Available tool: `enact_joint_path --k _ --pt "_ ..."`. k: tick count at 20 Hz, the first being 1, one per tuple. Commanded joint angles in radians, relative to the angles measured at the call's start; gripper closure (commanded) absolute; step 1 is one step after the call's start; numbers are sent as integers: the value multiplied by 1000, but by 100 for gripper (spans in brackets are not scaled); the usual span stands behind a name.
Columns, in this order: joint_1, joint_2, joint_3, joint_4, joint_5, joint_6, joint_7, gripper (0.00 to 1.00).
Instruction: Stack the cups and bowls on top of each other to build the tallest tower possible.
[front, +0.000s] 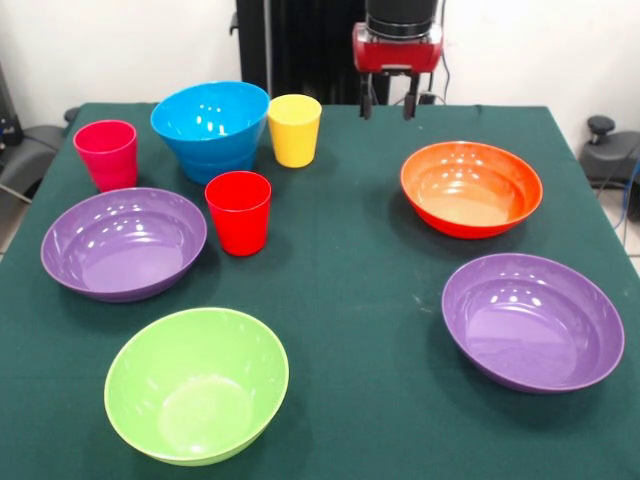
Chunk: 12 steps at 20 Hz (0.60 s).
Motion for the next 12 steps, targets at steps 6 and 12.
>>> enact_joint_path --k 6,12 --pt "36 120 18 -104 56 -51 179 0" --pt "54 134 6 -113 69 -61 195 0"
